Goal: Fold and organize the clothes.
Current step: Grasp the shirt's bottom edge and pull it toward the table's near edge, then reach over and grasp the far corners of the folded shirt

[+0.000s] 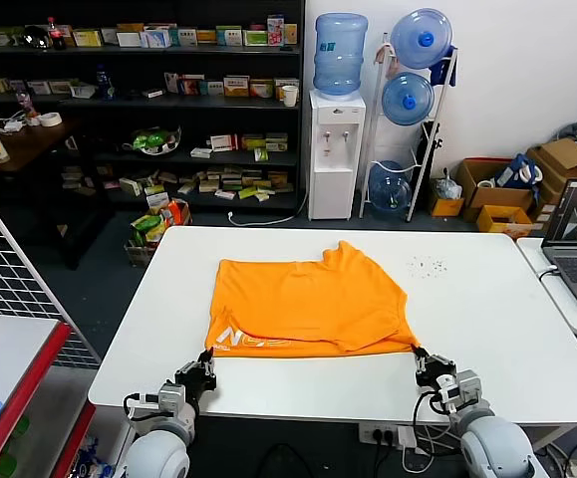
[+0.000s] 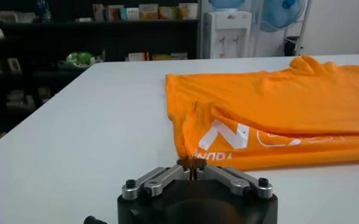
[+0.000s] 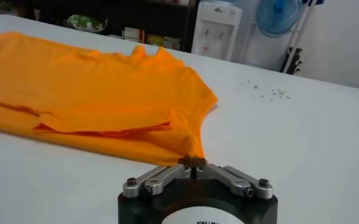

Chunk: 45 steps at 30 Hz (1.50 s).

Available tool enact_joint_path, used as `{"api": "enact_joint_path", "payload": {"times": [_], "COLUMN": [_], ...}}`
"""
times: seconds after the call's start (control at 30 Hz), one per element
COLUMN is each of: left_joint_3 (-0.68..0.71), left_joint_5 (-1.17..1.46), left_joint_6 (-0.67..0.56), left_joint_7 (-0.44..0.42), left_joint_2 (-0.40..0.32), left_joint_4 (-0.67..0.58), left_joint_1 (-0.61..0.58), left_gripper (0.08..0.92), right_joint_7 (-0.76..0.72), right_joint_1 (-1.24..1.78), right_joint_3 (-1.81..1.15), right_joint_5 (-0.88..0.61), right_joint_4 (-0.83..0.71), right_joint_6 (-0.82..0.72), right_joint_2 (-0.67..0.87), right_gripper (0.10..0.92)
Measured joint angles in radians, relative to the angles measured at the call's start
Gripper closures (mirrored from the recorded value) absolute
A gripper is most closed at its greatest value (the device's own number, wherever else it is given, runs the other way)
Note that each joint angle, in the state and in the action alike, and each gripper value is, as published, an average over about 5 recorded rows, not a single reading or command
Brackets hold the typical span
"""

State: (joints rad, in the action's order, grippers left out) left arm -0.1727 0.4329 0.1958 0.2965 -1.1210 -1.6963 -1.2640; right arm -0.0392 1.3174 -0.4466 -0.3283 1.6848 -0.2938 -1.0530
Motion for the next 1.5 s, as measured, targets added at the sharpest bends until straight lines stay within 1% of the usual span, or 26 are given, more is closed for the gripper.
{"api": "enact_joint_path", "payload": {"times": [0.27,0.6,0.7,0.77,0.87,1.07,1.2,1.37,1.5], "left_joint_3": [-0.007,-0.017,-0.021,-0.023,-0.027,-0.037,-0.044,-0.047,-0.039], "left_joint_5": [0.005,-0.004,-0.007,-0.010,-0.019,-0.026,-0.032,-0.043,-0.046], "left_joint_6": [0.014,0.037,0.046,0.052,0.060,0.079,0.081,0.067,0.034], "left_joint_7": [0.016,0.021,0.021,0.021,0.024,0.021,0.015,0.001,-0.018], "left_joint_2": [0.045,0.096,0.105,0.109,0.113,0.126,0.137,0.136,0.124], "left_joint_4": [-0.079,-0.173,-0.195,-0.211,-0.233,-0.273,-0.296,-0.301,-0.280], "left_joint_1": [-0.047,-0.144,-0.174,-0.193,-0.217,-0.251,-0.261,-0.237,-0.185], "left_gripper": [0.895,0.895,0.894,0.883,0.821,0.648,0.527,0.388,0.268], "right_joint_7": [0.041,0.085,0.095,0.102,0.112,0.129,0.135,0.134,0.125], "right_joint_1": [0.075,0.208,0.239,0.255,0.272,0.290,0.288,0.245,0.174], "right_joint_3": [-0.032,-0.080,-0.093,-0.101,-0.110,-0.117,-0.117,-0.109,-0.091], "right_joint_5": [-0.037,-0.067,-0.073,-0.078,-0.089,-0.118,-0.136,-0.158,-0.182], "right_joint_4": [0.096,0.236,0.270,0.289,0.317,0.362,0.377,0.364,0.314], "right_joint_6": [-0.052,-0.143,-0.165,-0.179,-0.199,-0.225,-0.217,-0.163,-0.113], "right_joint_2": [0.032,0.045,0.049,0.053,0.060,0.076,0.090,0.098,0.097], "right_gripper": [0.901,0.900,0.859,0.801,0.714,0.541,0.428,0.283,0.213]}}
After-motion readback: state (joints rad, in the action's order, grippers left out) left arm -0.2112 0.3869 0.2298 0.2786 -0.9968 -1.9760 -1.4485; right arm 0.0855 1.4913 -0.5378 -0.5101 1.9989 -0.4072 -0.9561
